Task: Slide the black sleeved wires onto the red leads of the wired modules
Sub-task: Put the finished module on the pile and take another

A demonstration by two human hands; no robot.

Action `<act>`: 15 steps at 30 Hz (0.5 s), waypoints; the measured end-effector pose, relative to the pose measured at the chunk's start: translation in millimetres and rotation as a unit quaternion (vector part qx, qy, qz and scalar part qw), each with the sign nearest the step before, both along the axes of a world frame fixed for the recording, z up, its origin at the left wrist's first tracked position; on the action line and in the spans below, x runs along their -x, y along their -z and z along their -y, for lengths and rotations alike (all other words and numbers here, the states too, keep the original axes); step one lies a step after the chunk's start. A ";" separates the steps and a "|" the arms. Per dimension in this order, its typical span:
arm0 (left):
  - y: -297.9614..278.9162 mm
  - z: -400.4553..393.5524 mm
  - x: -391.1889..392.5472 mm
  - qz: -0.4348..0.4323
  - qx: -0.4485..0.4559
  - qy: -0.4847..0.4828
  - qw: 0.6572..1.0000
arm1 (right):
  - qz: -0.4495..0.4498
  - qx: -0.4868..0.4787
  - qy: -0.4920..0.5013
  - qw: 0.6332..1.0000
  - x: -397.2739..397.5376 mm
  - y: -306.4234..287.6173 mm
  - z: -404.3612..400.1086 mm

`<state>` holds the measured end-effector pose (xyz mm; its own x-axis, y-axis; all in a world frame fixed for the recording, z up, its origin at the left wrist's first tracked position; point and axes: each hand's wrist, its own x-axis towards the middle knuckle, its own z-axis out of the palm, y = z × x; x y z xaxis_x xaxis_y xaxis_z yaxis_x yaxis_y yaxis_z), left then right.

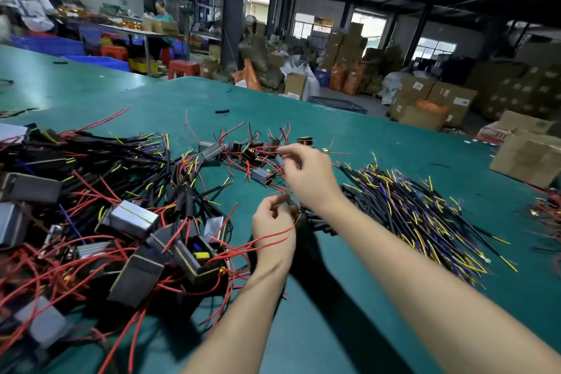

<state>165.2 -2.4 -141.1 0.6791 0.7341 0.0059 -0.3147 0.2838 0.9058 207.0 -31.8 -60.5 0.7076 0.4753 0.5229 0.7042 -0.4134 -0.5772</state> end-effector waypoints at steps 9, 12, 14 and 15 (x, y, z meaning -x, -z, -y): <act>-1.3 9.1 3.1 -0.049 -0.106 -0.006 0.993 | -0.119 0.173 0.102 0.972 -78.2 8.9 -13.6; -1.2 10.5 4.4 -0.047 -0.108 -0.010 0.993 | -0.130 0.128 0.096 0.979 -92.2 4.1 -36.4; -0.1 9.7 3.1 -0.044 -0.098 -0.017 0.994 | -0.134 0.120 0.085 0.980 -100.7 2.1 -52.0; 0.1 9.3 3.0 -0.042 -0.094 -0.018 0.995 | -0.140 0.121 0.081 0.979 -104.5 1.9 -58.7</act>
